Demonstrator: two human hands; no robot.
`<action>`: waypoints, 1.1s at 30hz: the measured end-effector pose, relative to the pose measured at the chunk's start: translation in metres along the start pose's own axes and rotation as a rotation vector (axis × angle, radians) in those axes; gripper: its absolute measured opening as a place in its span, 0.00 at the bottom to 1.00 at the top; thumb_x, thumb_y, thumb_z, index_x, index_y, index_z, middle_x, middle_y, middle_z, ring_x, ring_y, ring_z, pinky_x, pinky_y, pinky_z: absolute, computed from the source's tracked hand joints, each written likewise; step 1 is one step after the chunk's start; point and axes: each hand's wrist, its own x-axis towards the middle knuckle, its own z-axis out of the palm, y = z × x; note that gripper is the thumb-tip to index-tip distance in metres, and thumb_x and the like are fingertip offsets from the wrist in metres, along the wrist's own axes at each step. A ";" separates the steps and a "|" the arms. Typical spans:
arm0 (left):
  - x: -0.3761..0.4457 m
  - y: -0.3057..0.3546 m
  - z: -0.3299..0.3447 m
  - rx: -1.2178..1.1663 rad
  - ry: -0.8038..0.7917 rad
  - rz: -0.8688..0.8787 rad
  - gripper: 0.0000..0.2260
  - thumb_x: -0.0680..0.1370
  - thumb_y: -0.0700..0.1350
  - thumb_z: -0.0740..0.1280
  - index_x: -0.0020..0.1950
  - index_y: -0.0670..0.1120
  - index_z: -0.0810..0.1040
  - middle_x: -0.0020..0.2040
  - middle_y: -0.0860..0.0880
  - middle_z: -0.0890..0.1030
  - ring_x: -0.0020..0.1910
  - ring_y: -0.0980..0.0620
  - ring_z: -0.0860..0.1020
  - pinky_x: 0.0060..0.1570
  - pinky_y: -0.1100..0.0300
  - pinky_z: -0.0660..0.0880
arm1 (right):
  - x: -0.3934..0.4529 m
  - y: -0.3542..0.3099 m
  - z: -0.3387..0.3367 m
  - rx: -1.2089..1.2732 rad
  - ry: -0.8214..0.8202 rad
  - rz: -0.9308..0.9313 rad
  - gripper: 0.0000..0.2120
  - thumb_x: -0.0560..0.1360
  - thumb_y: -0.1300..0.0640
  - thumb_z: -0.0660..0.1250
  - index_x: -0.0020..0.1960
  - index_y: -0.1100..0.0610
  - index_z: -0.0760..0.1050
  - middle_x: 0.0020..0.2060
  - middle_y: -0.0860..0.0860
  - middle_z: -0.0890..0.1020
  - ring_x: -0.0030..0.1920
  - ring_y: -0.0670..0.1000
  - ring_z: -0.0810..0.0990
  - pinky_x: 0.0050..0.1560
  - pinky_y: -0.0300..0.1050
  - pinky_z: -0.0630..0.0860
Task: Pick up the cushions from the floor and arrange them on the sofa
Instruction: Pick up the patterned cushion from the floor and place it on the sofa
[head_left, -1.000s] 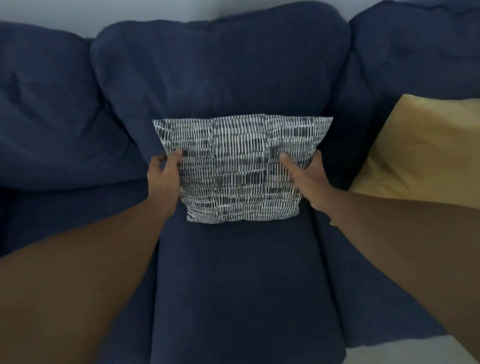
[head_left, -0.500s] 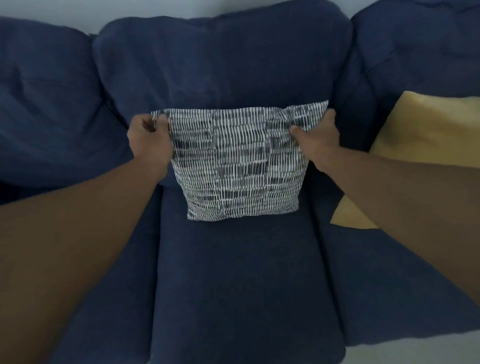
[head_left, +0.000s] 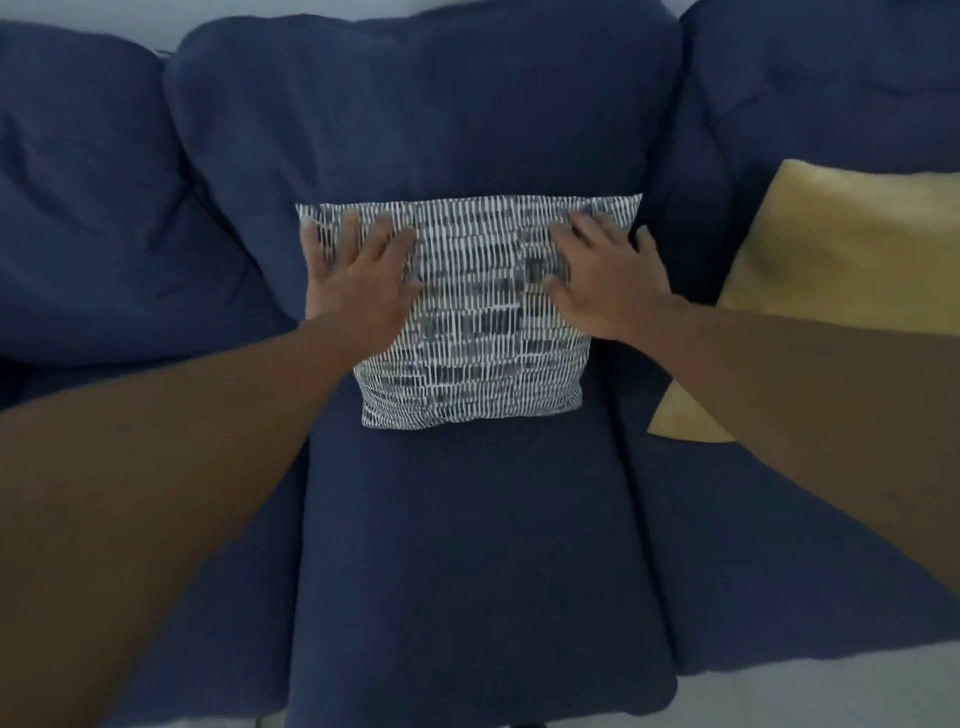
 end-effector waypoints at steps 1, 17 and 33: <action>0.004 -0.005 -0.003 0.032 -0.008 -0.017 0.27 0.88 0.57 0.52 0.86 0.52 0.52 0.88 0.47 0.51 0.86 0.38 0.45 0.78 0.29 0.37 | 0.001 0.006 -0.005 -0.016 -0.032 0.031 0.33 0.86 0.41 0.55 0.87 0.50 0.51 0.87 0.52 0.51 0.86 0.58 0.48 0.81 0.72 0.48; -0.060 0.008 -0.052 -0.244 -0.262 -0.059 0.30 0.84 0.52 0.65 0.84 0.44 0.61 0.84 0.42 0.63 0.81 0.38 0.64 0.80 0.37 0.59 | -0.045 0.014 -0.045 -0.024 -0.177 -0.017 0.30 0.86 0.46 0.57 0.86 0.54 0.57 0.85 0.55 0.60 0.84 0.59 0.57 0.80 0.66 0.56; -0.188 -0.028 -0.046 -0.437 -0.432 -0.275 0.27 0.86 0.54 0.61 0.83 0.46 0.62 0.81 0.45 0.68 0.76 0.41 0.70 0.74 0.44 0.67 | -0.069 -0.157 -0.029 -0.179 -0.291 -0.279 0.25 0.86 0.45 0.57 0.80 0.53 0.66 0.79 0.53 0.69 0.78 0.58 0.65 0.74 0.60 0.67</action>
